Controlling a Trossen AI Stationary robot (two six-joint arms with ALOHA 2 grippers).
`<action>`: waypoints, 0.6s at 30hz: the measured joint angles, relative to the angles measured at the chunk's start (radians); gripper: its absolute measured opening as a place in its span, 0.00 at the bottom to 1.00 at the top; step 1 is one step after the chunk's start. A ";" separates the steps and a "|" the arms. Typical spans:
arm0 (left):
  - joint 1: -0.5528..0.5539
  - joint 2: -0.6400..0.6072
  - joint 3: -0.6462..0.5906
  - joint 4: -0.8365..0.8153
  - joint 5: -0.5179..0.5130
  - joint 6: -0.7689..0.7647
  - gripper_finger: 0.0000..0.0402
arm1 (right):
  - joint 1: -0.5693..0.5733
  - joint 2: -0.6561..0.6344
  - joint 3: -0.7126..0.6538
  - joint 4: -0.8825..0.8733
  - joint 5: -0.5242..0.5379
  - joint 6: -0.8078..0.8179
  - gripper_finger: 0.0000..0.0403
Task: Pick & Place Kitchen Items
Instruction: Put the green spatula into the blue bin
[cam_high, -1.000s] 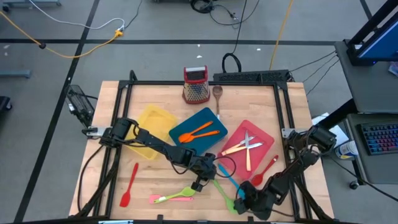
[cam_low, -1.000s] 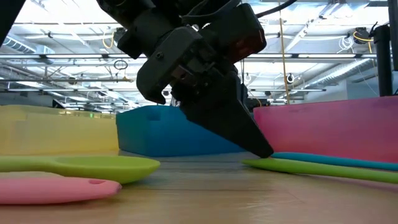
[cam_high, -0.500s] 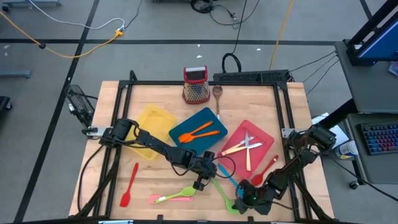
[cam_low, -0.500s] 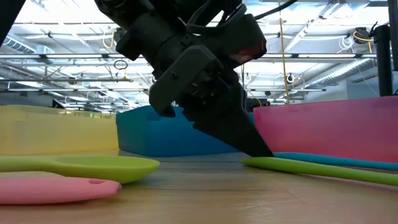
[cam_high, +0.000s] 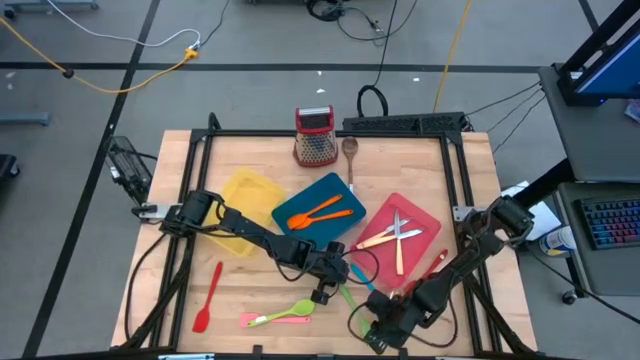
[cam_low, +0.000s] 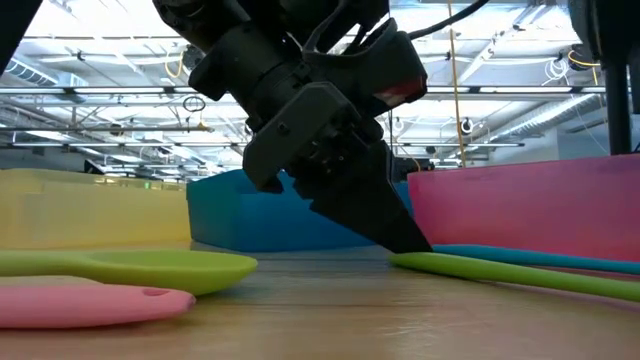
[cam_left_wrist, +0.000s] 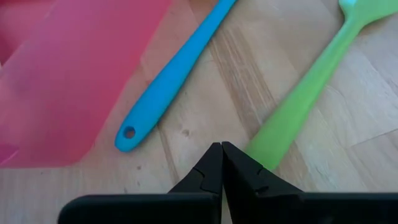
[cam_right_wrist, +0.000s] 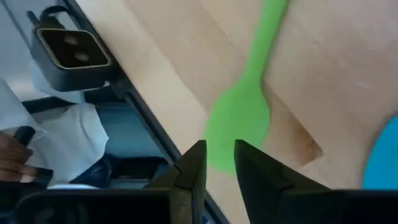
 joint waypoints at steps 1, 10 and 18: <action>0.000 0.000 0.000 0.000 0.000 0.000 0.02 | -0.004 0.000 0.030 -0.042 -0.004 -0.002 0.20; 0.011 0.002 0.000 0.011 0.004 -0.012 0.01 | -0.037 -0.001 0.113 -0.147 -0.116 -0.052 0.24; 0.029 0.003 0.000 0.016 0.029 -0.021 0.02 | -0.036 0.000 0.059 -0.181 -0.116 0.052 0.24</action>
